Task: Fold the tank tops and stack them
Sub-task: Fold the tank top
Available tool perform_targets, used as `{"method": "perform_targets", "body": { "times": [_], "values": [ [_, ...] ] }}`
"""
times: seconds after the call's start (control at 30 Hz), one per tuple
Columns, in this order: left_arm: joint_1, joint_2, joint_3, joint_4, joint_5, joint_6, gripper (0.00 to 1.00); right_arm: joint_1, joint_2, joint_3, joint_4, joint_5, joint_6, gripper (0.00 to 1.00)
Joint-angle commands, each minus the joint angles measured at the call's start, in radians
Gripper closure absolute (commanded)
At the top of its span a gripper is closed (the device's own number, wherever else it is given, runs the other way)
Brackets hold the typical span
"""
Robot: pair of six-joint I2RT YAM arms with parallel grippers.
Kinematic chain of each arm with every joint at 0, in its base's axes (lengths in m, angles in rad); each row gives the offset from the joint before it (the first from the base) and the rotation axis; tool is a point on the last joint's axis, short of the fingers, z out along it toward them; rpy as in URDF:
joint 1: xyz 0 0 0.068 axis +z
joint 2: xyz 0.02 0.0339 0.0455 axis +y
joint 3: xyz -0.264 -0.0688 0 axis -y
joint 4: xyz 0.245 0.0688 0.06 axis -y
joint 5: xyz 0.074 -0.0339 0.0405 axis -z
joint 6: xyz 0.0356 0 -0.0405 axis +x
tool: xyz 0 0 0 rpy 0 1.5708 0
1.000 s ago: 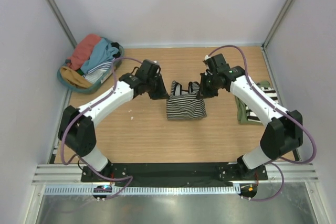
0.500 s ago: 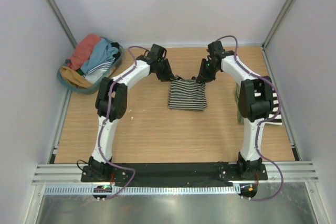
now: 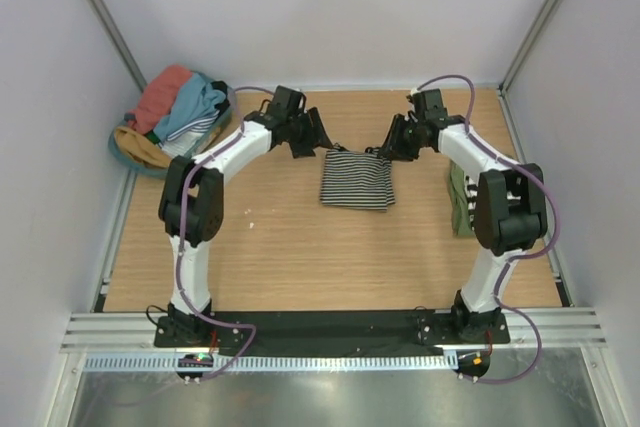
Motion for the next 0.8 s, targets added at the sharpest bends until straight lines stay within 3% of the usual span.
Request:
{"method": "perform_targets", "body": {
  "times": [0.0,0.03,0.1,0.2,0.37,0.53,0.67,0.7,0.77],
  "values": [
    [-0.042,-0.107,-0.073,0.133,0.063,0.004,0.44,0.006,-0.068,-0.067,0.124,-0.142,0.010,0.64],
    [-0.046,-0.106,-0.080,0.169,0.078,-0.024,0.49,0.005,-0.063,-0.076,0.135,-0.165,0.032,0.74],
    [-0.057,-0.067,-0.070,0.197,0.134,-0.045,0.63,0.006,-0.039,-0.107,0.192,-0.243,0.055,0.82],
    [-0.063,0.022,-0.004,0.219,0.189,-0.084,0.74,0.005,0.006,-0.139,0.265,-0.338,0.104,0.95],
    [-0.030,0.219,0.143,0.249,0.230,-0.142,0.82,0.003,0.023,-0.294,0.388,-0.412,0.162,0.97],
    [0.030,0.383,0.226,0.223,0.226,-0.142,0.84,-0.038,0.047,-0.397,0.423,-0.377,0.159,0.99],
    [0.046,0.393,0.246,0.210,0.218,-0.116,0.83,-0.077,0.005,-0.483,0.483,-0.380,0.190,0.95],
    [0.046,0.382,0.245,0.206,0.214,-0.107,0.80,-0.077,-0.012,-0.483,0.462,-0.371,0.181,0.91],
    [0.044,0.331,0.236,0.197,0.204,-0.084,0.65,-0.077,-0.069,-0.484,0.438,-0.340,0.168,0.81]
  ]
}}
